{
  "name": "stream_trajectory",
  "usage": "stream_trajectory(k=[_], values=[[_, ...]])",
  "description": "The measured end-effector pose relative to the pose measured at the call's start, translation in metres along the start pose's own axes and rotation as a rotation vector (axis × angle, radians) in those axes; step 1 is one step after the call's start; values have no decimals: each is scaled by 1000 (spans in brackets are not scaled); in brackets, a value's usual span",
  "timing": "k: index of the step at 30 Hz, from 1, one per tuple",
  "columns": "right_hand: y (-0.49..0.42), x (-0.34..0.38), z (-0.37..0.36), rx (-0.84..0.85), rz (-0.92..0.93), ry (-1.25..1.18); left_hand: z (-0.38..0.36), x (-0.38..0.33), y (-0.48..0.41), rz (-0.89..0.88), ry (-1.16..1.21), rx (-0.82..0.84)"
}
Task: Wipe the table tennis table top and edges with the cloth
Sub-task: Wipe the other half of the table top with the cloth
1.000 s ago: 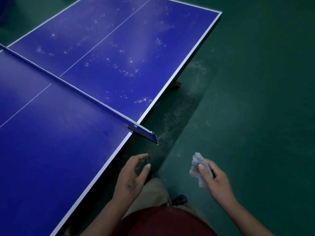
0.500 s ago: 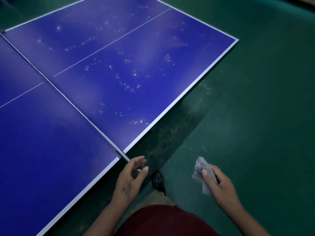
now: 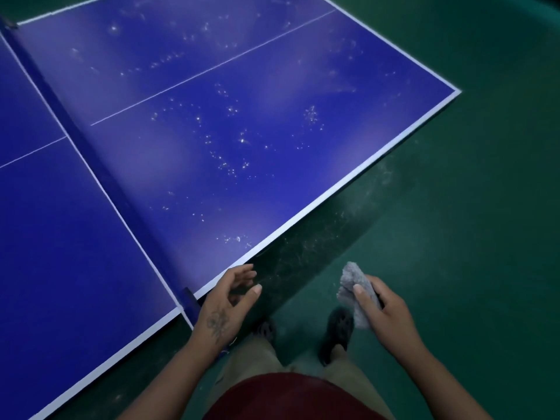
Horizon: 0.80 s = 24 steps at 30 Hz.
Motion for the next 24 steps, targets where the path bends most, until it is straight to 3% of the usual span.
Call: stream_trajectory(k=[9, 24], values=[[-80, 0, 19, 295, 124, -8, -46, -19, 18, 49, 110, -369], [-143, 56, -56, 784, 328, 125, -105, -15, 52, 137, 194, -692]])
Point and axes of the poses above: each hand's wrist, its own y-axis away from the middle knuckle, its own z-axis out of the back of the hand, x = y × z, the point moved 9 cm from there along -y, towards the middle knuckle, and after that the axes turned 7 degrees about y, right-handed, at the moved point
